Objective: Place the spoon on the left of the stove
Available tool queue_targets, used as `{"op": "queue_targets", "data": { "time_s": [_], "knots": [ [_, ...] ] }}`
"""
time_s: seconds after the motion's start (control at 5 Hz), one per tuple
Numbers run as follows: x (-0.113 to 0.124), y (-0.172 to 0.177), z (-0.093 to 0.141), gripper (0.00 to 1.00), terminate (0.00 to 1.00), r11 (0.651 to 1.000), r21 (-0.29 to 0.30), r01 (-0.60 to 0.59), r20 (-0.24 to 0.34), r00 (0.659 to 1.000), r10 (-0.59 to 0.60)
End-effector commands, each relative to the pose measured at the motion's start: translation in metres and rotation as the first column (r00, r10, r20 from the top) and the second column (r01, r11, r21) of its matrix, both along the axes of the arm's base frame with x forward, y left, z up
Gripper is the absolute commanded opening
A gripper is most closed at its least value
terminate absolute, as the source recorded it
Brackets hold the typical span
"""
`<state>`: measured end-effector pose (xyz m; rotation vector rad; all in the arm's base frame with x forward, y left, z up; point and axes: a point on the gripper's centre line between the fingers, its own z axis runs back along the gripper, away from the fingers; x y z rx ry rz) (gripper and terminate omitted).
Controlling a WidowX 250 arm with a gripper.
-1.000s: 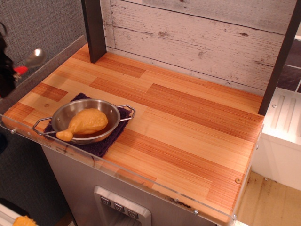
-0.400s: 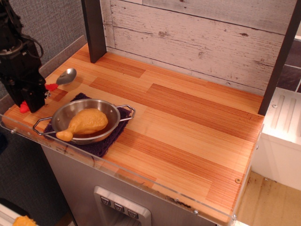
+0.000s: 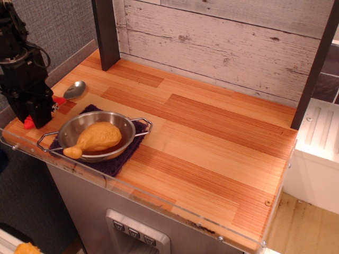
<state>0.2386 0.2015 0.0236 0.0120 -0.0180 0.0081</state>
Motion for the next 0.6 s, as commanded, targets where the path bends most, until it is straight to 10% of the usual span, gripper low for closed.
{"op": "queue_targets", "data": {
  "time_s": [0.0,0.4],
  "knots": [
    [-0.004,0.008,0.017,1.0,0.0,1.0,0.028,-0.002,0.035,0.999,0.001],
    [-0.001,-0.005,0.053,1.0,0.0,0.997,0.082,-0.002,0.116,0.993,-0.007]
  ]
}}
